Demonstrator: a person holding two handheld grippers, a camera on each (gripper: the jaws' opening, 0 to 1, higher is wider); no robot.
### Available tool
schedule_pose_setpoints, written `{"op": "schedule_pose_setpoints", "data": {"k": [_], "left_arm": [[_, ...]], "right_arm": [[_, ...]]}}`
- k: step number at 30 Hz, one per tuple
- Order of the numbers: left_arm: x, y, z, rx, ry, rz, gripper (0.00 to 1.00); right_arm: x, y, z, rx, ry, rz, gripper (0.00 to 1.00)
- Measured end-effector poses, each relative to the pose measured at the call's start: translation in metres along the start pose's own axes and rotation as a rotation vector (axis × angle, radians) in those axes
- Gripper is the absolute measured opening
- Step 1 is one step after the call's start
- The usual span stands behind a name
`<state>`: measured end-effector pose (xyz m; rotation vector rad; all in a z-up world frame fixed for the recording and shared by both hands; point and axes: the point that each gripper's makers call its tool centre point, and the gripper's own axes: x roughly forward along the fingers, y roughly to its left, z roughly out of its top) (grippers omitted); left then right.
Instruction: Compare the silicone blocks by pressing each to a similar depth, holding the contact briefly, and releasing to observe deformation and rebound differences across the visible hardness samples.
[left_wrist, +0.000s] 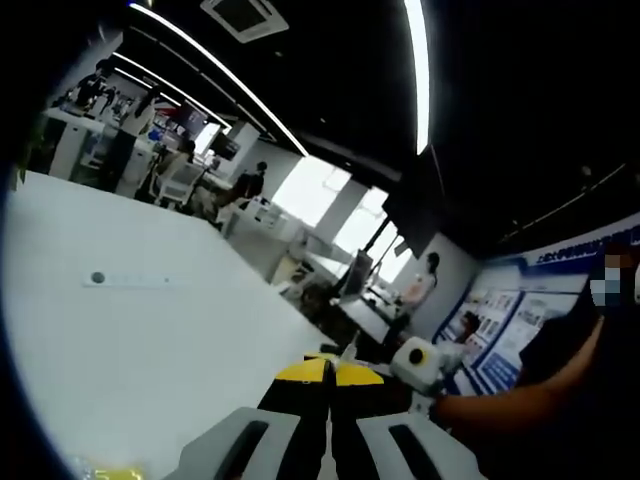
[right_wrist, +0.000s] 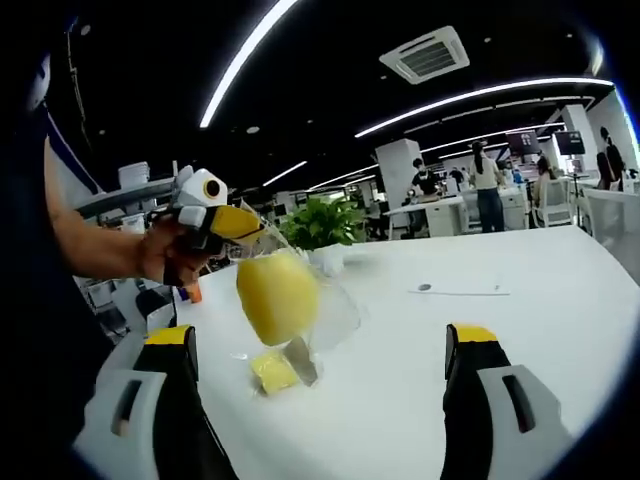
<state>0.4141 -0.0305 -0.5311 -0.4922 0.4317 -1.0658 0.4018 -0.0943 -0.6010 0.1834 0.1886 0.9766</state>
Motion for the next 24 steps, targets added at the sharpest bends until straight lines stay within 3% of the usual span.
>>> {"op": "schedule_pose_setpoints", "data": {"k": [6, 12, 18, 24], "left_arm": [[-0.003, -0.008, 0.003, -0.013, -0.013, -0.026, 0.0], [-0.005, -0.018, 0.007, -0.023, -0.021, -0.071, 0.0], [-0.005, -0.026, 0.013, -0.038, -0.042, -0.099, 0.0], [-0.005, -0.031, 0.013, -0.042, -0.036, -0.112, 0.0]], "right_arm": [[0.009, 0.005, 0.001, 0.003, 0.017, 0.056, 0.96], [0.019, 0.021, 0.007, 0.023, -0.017, 0.128, 0.96], [0.024, 0.033, 0.011, 0.054, -0.051, 0.184, 0.81], [0.027, 0.039, 0.027, 0.07, -0.145, 0.203, 0.63]]}}
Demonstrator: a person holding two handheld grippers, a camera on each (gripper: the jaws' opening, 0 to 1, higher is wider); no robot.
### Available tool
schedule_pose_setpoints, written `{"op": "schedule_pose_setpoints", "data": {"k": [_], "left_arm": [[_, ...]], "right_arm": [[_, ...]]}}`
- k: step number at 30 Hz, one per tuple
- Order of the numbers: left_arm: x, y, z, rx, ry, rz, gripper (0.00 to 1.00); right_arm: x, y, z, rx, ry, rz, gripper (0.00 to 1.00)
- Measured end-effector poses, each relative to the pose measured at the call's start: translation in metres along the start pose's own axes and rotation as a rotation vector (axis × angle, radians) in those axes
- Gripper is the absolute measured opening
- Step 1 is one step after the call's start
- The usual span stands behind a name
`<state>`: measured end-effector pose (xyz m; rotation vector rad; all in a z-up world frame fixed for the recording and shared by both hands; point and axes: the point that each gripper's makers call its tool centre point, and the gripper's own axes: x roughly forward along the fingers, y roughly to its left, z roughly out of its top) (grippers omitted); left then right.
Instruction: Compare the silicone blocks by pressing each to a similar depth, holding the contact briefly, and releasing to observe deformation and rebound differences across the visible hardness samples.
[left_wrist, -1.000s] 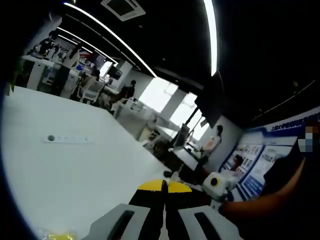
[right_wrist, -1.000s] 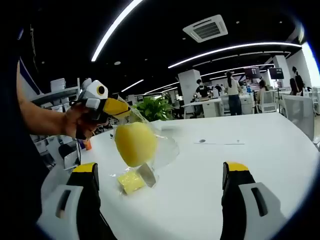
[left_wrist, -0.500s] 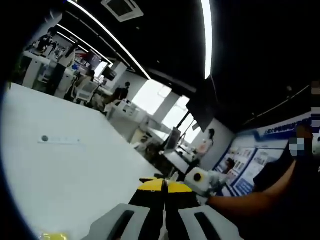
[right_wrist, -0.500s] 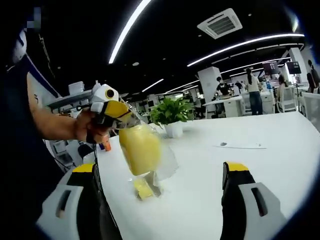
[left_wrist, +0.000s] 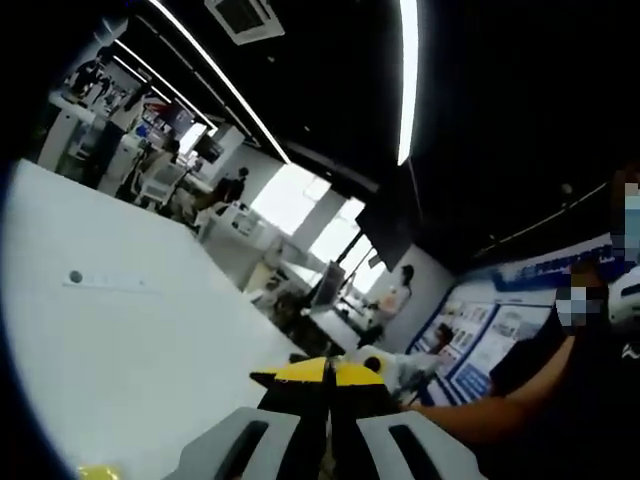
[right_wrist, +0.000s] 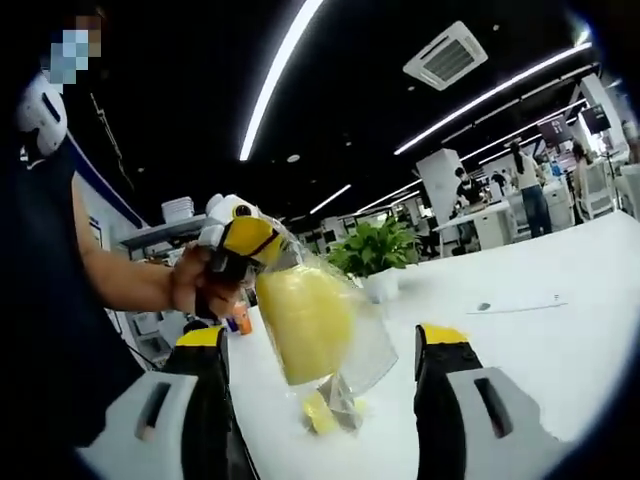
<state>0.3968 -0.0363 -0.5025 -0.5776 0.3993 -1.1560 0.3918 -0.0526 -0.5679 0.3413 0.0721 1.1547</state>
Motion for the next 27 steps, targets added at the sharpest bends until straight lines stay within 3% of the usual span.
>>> {"op": "schedule_pose_setpoints", "data": {"k": [3, 8, 15, 27], "left_arm": [[0.001, -0.004, 0.0, -0.007, 0.0, -0.007, 0.0], [-0.001, -0.006, 0.002, -0.023, -0.011, -0.019, 0.0], [-0.003, -0.009, 0.01, -0.045, -0.046, -0.036, 0.0], [-0.01, -0.004, 0.01, -0.002, -0.05, -0.017, 0.0]], "right_arm": [[0.002, 0.005, 0.005, 0.018, -0.041, 0.016, 0.59], [0.007, 0.014, 0.005, 0.004, -0.042, 0.036, 0.42], [0.011, 0.019, 0.009, 0.038, -0.074, 0.046, 0.3], [0.012, 0.027, 0.006, 0.087, -0.002, 0.081, 0.18]]}}
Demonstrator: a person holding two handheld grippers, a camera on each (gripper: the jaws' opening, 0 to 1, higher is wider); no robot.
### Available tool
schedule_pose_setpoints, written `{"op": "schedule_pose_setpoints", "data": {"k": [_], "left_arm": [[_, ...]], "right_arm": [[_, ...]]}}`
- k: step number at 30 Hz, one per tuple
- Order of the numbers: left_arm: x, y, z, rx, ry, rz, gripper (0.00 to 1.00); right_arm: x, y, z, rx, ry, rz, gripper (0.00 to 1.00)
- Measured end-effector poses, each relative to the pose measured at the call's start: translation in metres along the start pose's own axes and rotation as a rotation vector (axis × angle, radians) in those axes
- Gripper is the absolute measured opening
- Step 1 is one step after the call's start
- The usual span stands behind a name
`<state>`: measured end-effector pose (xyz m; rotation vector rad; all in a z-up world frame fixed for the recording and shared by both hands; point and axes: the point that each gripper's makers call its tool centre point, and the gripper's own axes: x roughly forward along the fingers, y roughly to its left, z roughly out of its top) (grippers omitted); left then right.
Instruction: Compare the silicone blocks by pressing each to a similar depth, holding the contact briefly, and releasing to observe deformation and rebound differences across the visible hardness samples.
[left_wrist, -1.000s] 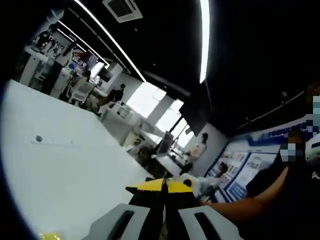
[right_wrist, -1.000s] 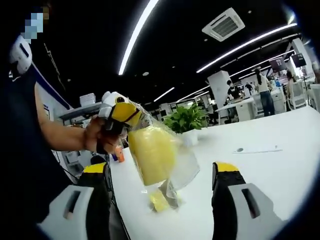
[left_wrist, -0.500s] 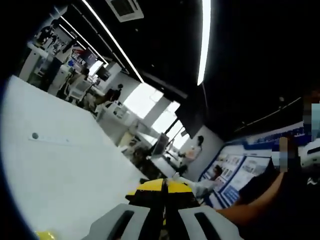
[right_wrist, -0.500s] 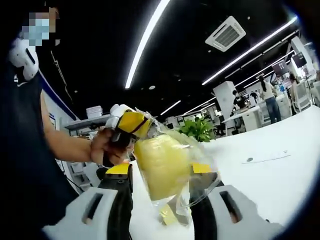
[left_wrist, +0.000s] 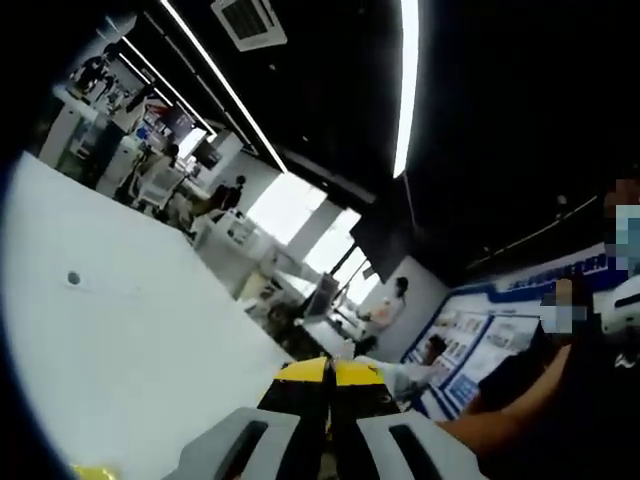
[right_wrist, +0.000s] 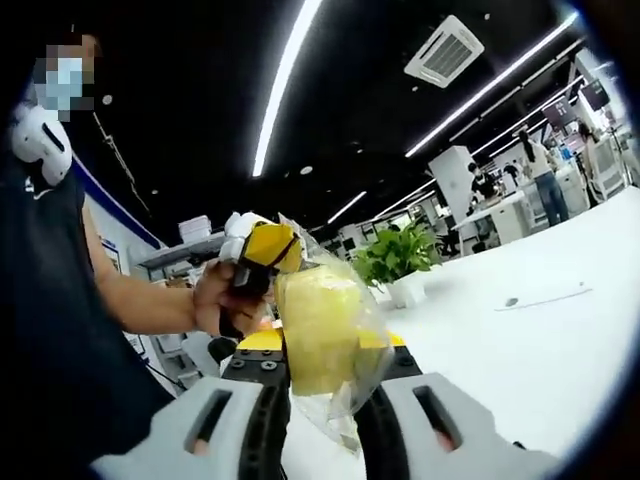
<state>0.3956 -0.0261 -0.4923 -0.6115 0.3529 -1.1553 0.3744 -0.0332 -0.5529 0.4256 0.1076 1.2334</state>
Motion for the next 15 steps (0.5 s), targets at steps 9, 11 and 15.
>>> {"op": "schedule_pose_setpoints", "data": {"k": [9, 11, 15], "left_arm": [[-0.0073, 0.0019, -0.0013, 0.171, 0.005, 0.027, 0.0], [-0.0059, 0.0016, -0.0044, 0.221, 0.019, 0.028, 0.0], [-0.0053, 0.0044, -0.009, 0.28, 0.053, 0.031, 0.0]], "right_arm": [[0.0015, 0.0007, -0.003, -0.001, 0.133, -0.031, 0.13], [-0.001, -0.0004, -0.0052, 0.035, 0.164, -0.032, 0.12], [-0.0048, -0.0011, -0.0094, 0.023, 0.196, -0.029, 0.1]]}}
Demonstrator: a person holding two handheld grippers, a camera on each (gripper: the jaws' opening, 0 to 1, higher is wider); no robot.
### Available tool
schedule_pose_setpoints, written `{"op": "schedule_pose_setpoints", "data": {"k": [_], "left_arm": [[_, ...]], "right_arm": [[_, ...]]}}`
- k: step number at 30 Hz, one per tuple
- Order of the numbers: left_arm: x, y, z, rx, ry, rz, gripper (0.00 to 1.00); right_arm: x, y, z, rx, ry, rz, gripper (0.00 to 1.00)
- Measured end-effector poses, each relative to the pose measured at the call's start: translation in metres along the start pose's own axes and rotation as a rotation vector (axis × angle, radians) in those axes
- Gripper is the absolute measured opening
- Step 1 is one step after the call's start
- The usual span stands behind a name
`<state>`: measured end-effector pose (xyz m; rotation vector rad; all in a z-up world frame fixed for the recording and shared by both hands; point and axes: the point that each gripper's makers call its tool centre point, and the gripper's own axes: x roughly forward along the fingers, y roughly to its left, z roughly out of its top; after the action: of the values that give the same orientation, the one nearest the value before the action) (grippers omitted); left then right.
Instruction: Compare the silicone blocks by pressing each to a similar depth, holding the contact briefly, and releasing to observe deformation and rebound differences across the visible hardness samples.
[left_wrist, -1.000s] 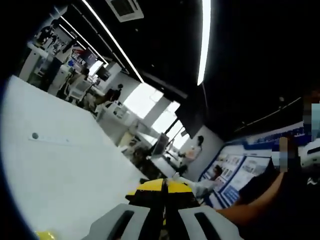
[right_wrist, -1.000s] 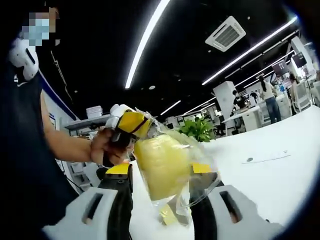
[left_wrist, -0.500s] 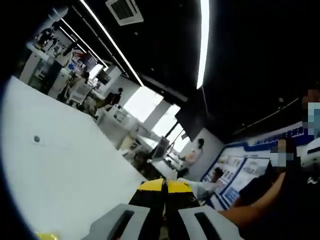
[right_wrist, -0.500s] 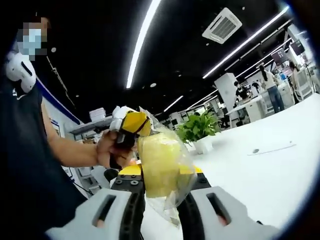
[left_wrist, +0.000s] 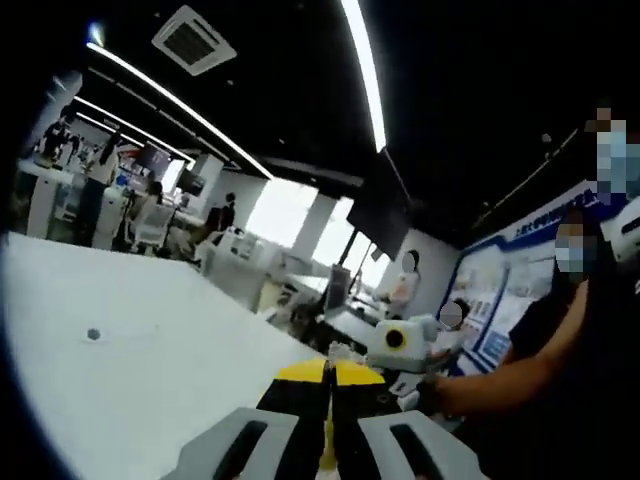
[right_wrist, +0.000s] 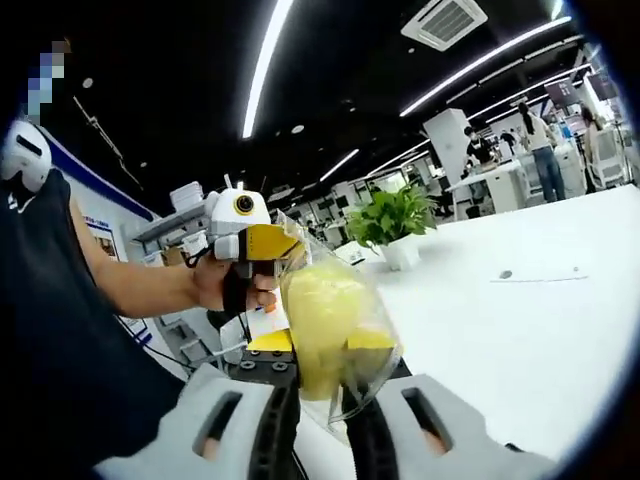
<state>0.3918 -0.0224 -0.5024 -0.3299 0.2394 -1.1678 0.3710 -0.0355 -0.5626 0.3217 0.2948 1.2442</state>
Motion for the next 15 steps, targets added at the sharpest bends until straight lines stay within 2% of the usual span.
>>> {"op": "schedule_pose_setpoints", "data": {"k": [2, 3, 7, 8, 10, 11, 15], "left_arm": [[-0.002, -0.001, -0.008, -0.002, 0.047, -0.012, 0.0], [-0.001, 0.004, -0.01, 0.017, 0.049, 0.014, 0.0], [-0.001, 0.005, -0.012, 0.018, 0.034, 0.001, 0.0], [-0.001, 0.006, -0.012, -0.007, 0.033, 0.008, 0.0], [-0.001, 0.008, -0.013, -0.003, 0.039, 0.018, 0.0], [0.0, 0.01, -0.012, -0.044, 0.029, 0.034, 0.0], [0.001, 0.009, -0.008, -0.015, 0.005, 0.039, 0.0]], "right_arm": [[-0.001, -0.001, -0.006, -0.017, 0.041, -0.007, 0.09], [0.0, 0.0, -0.008, -0.011, 0.054, -0.007, 0.08], [-0.001, -0.002, -0.01, -0.009, 0.061, -0.008, 0.07], [-0.001, -0.001, -0.011, -0.008, 0.065, -0.009, 0.07], [-0.001, -0.003, -0.012, -0.005, 0.076, -0.014, 0.07], [-0.001, -0.003, -0.012, 0.004, 0.075, -0.013, 0.07], [-0.001, -0.002, -0.007, 0.012, 0.072, -0.006, 0.06]]}}
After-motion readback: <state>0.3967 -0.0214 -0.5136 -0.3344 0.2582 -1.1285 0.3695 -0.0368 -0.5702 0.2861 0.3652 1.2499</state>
